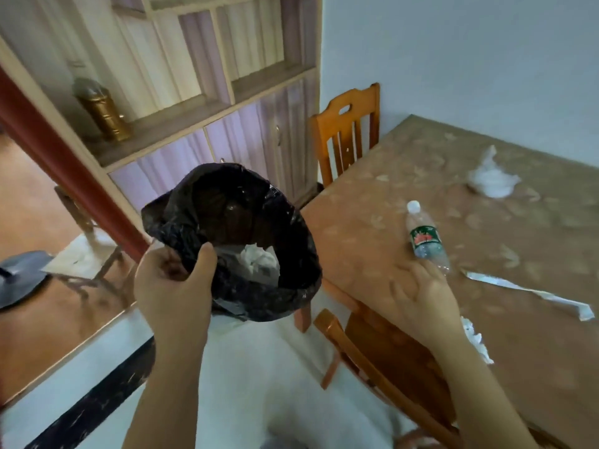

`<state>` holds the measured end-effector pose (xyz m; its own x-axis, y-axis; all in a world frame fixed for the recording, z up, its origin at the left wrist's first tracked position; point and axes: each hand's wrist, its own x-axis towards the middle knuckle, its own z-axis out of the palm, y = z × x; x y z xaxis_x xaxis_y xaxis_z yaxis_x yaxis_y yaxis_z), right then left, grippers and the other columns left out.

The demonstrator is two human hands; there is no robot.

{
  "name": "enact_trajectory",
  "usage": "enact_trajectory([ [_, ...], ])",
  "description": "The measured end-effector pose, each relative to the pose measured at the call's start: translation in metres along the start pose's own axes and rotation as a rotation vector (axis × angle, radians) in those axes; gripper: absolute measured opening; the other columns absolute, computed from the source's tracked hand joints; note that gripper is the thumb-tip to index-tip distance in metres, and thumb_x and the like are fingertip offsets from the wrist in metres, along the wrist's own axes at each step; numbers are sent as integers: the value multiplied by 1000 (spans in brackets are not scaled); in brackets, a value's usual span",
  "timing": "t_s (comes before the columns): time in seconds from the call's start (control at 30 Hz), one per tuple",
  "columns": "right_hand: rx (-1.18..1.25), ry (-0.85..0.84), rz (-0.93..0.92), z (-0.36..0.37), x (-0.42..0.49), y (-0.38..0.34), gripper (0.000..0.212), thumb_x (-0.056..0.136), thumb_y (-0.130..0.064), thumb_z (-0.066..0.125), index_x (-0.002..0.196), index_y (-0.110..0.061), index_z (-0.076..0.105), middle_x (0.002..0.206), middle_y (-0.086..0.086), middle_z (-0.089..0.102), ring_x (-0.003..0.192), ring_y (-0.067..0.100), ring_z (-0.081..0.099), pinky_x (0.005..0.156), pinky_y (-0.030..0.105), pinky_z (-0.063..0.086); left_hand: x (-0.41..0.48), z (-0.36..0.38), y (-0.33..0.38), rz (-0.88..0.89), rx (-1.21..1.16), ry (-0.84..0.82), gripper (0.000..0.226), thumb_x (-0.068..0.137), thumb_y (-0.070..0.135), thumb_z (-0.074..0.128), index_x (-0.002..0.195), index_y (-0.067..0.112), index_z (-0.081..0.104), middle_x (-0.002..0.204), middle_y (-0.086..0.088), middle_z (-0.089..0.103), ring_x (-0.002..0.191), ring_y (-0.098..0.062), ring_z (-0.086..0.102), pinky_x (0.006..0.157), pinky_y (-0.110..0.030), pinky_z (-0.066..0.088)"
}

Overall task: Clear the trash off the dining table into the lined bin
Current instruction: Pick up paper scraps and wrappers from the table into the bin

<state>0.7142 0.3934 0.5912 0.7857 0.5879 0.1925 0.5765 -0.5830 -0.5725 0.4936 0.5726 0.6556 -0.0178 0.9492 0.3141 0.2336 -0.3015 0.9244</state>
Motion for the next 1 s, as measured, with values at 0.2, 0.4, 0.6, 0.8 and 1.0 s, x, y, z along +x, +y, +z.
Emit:
enact_trajectory([
  [0.2, -13, 120, 264, -1, 0, 19, 28, 77, -8, 64, 105, -5, 61, 107, 17, 60, 99, 38, 53, 81, 43, 45, 45, 84, 10, 64, -1, -229, 29, 73, 36, 66, 56, 24, 45, 56, 5, 49, 53, -6, 50, 54, -28, 39],
  [0.4, -52, 178, 446, -27, -2, 87, 25, 81, -13, 62, 106, -10, 61, 109, 11, 59, 96, 32, 56, 74, 35, 44, 28, 162, 21, 45, -98, -417, 25, 74, 36, 66, 69, 14, 54, 66, 0, 56, 61, -13, 53, 58, -29, 42],
  [0.6, -96, 33, 550, -31, -3, 166, 29, 80, -21, 64, 109, -18, 60, 110, 3, 60, 97, 24, 57, 68, 29, 43, -14, 213, 37, 134, -147, -515, 21, 73, 36, 65, 61, 29, 49, 61, 9, 54, 55, 0, 53, 53, -27, 39],
  [0.8, -100, -114, 618, -11, -21, 201, 32, 76, -20, 67, 107, -18, 60, 101, 4, 60, 82, 21, 58, 63, 25, 42, -34, 238, 40, 209, -119, -596, 28, 74, 26, 69, 58, 33, 47, 59, 15, 52, 54, 9, 53, 50, -21, 37],
  [1.0, -39, -129, 686, 13, -23, 208, 23, 78, -27, 64, 96, -15, 58, 84, -3, 47, 68, 18, 53, 52, 26, 40, -35, 245, 34, 148, -158, -676, 23, 76, 19, 69, 63, 28, 51, 62, 8, 55, 54, 5, 54, 49, -10, 41],
])
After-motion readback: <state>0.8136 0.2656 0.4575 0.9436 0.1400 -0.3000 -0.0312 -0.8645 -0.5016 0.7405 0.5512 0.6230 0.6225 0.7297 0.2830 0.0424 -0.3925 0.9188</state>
